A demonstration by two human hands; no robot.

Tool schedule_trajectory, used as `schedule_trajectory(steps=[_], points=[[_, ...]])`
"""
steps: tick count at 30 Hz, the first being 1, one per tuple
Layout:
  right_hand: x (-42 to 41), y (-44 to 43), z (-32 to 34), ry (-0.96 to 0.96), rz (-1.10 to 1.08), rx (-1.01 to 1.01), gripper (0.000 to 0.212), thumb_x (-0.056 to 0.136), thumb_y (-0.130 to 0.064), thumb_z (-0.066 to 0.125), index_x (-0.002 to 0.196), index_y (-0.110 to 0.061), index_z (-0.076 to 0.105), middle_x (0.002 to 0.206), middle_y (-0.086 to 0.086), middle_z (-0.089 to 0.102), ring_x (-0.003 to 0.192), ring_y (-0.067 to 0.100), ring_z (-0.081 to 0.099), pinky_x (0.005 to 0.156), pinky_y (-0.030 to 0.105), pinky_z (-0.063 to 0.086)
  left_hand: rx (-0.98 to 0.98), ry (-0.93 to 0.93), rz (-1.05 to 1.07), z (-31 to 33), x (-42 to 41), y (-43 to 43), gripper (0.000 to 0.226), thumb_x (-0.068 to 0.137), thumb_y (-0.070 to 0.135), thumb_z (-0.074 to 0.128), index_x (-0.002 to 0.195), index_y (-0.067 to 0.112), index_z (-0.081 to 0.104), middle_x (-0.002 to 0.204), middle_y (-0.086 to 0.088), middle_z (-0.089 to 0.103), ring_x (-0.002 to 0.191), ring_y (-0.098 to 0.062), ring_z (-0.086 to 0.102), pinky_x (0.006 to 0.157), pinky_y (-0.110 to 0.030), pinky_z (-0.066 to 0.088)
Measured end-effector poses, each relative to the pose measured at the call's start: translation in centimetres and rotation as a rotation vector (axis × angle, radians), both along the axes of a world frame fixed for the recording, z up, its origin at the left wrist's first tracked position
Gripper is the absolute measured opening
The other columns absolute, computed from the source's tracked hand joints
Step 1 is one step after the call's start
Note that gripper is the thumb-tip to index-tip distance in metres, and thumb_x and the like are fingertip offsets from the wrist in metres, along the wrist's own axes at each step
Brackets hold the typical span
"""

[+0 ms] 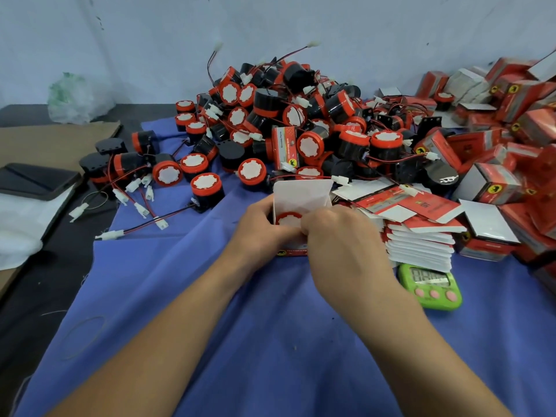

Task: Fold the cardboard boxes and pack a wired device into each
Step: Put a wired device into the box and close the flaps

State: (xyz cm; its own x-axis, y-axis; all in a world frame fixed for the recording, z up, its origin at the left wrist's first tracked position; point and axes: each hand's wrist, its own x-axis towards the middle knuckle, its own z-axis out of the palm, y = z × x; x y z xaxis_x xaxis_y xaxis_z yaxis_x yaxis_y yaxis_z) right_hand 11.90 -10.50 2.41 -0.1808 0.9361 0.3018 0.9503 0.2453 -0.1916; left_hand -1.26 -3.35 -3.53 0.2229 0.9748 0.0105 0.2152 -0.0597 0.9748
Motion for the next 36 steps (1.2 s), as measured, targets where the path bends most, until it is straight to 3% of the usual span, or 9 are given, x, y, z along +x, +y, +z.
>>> schedule_trajectory(steps=[5,9,14,20,24,26,29,33,36], points=[[0.2,0.7,-0.2,-0.182,-0.138,-0.046,0.023,0.079,-0.004,0.048,0.083,-0.025,0.056,0.081,-0.004,0.062,0.079,0.022,0.043,0.074,0.030,0.021,0.022,0.010,-0.008,-0.4,0.1,0.2,0.061,0.059,0.017,0.076,0.117,0.035,0.072,0.108,0.006,0.079,0.103,-0.020,0.074,0.091,-0.051,0.061],[-0.6,0.4,0.4,-0.270,-0.173,-0.054,0.026,0.087,-0.011,0.051,0.073,-0.026,0.034,0.080,-0.007,0.049,0.084,0.024,0.066,0.051,0.030,0.012,0.024,-0.029,-0.002,-0.2,0.0,0.0,0.053,0.067,0.018,0.074,0.118,0.032,0.072,0.110,0.004,0.079,0.105,-0.023,0.074,0.094,-0.054,0.060],[1.0,0.7,0.8,-0.185,-0.146,-0.208,0.015,0.086,-0.017,0.051,0.094,-0.024,0.061,0.067,-0.001,0.038,0.054,0.016,0.029,0.048,0.031,0.016,0.009,-0.039,0.000,0.0,0.0,-0.1,0.053,0.065,0.011,0.069,0.116,0.021,0.075,0.107,-0.001,0.079,0.104,-0.026,0.074,0.095,-0.056,0.059],[2.4,1.1,-0.6,-0.128,-0.158,-0.085,0.027,0.084,-0.014,0.060,0.095,-0.034,0.074,0.067,-0.003,0.051,0.066,0.028,0.047,0.056,0.032,0.030,-0.020,-0.059,-0.029,-0.1,0.1,0.1,0.052,0.059,0.009,0.070,0.109,0.024,0.076,0.104,0.001,0.080,0.102,-0.022,0.075,0.091,-0.045,0.061],[2.5,1.6,-2.6,0.095,-0.208,0.290,0.022,0.072,-0.014,0.083,0.081,-0.034,0.079,0.060,-0.001,0.066,0.057,0.027,0.053,0.069,0.034,0.028,-0.003,-0.062,-0.059,0.1,0.0,0.2,0.049,0.060,0.007,0.071,0.104,0.028,0.075,0.100,0.003,0.080,0.096,-0.019,0.075,0.082,-0.035,0.063],[2.2,2.1,-3.2,0.272,-0.244,0.346,0.047,0.070,-0.011,0.085,0.111,-0.033,0.076,0.077,-0.001,0.064,0.073,0.025,0.056,0.077,0.031,0.030,-0.005,-0.059,-0.061,0.1,0.0,0.3,0.046,0.060,0.008,0.072,0.103,0.025,0.074,0.101,0.000,0.079,0.099,-0.024,0.074,0.086,-0.040,0.062],[2.1,2.5,-3.7,0.561,-0.315,0.134,0.086,0.075,-0.015,0.084,0.143,-0.043,0.042,0.104,-0.013,0.050,0.090,0.015,0.055,0.079,0.028,0.040,0.003,-0.055,-0.070,0.0,-0.1,0.3,0.047,0.061,0.010,0.073,0.105,0.026,0.074,0.103,0.002,0.079,0.100,-0.021,0.074,0.087,-0.040,0.061],[3.6,3.0,-4.0,0.760,-0.191,-0.129,0.031,0.083,-0.017,0.075,0.104,-0.039,0.068,0.075,-0.021,0.071,0.070,-0.002,0.064,0.061,0.017,0.048,0.009,-0.052,-0.078,0.0,-0.1,0.2,0.047,0.063,0.014,0.073,0.108,0.030,0.075,0.105,0.006,0.079,0.102,-0.017,0.073,0.091,-0.041,0.060],[3.9,3.4,-4.5,0.899,-0.155,-0.194,0.024,0.083,-0.012,0.073,0.097,-0.031,0.076,0.086,-0.017,0.076,0.083,0.006,0.070,0.073,0.030,0.057,0.011,-0.033,-0.073,0.0,-0.1,0.0,0.049,0.063,0.017,0.074,0.111,0.025,0.075,0.106,0.004,0.079,0.104,-0.020,0.073,0.096,-0.049,0.059]])
